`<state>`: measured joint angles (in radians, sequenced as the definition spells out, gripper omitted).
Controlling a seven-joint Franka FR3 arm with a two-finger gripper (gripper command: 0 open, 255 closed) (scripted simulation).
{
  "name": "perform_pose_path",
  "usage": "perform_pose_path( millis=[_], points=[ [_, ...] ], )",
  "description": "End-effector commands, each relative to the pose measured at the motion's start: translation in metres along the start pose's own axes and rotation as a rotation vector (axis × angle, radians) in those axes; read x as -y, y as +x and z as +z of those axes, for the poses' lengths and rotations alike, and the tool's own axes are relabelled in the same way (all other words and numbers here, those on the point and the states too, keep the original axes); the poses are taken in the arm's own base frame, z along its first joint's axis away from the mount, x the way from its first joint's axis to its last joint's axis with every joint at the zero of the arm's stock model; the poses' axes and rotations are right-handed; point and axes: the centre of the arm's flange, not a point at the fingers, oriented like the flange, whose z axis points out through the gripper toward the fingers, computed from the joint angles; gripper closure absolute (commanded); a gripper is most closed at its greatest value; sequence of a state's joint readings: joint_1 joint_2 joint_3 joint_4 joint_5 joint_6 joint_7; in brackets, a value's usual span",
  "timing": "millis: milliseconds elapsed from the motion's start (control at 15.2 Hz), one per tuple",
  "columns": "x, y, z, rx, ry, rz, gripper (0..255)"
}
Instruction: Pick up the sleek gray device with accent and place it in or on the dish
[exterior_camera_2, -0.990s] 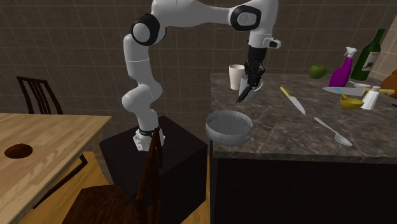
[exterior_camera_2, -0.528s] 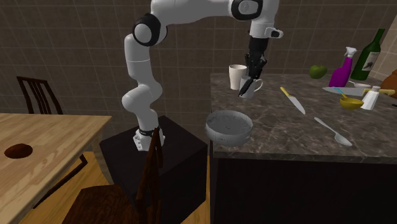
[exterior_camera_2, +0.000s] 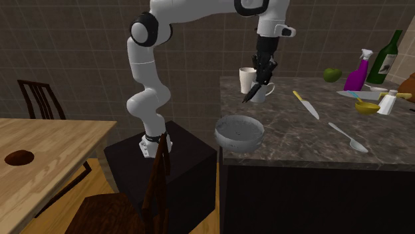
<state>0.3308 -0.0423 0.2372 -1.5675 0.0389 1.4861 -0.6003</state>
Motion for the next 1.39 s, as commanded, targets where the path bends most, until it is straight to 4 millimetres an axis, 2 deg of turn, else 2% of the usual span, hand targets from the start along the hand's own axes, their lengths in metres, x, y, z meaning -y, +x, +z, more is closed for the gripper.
perform_pose_path(
  millis=[0,858,1320],
  points=[
    [-0.019,-0.020,-0.002,0.000,0.000,-0.002,255],
    [-0.133,-0.142,-0.018,0.000,0.000,-0.002,255],
    [-0.135,-0.142,0.019,0.000,0.000,-0.002,255]
  ],
)
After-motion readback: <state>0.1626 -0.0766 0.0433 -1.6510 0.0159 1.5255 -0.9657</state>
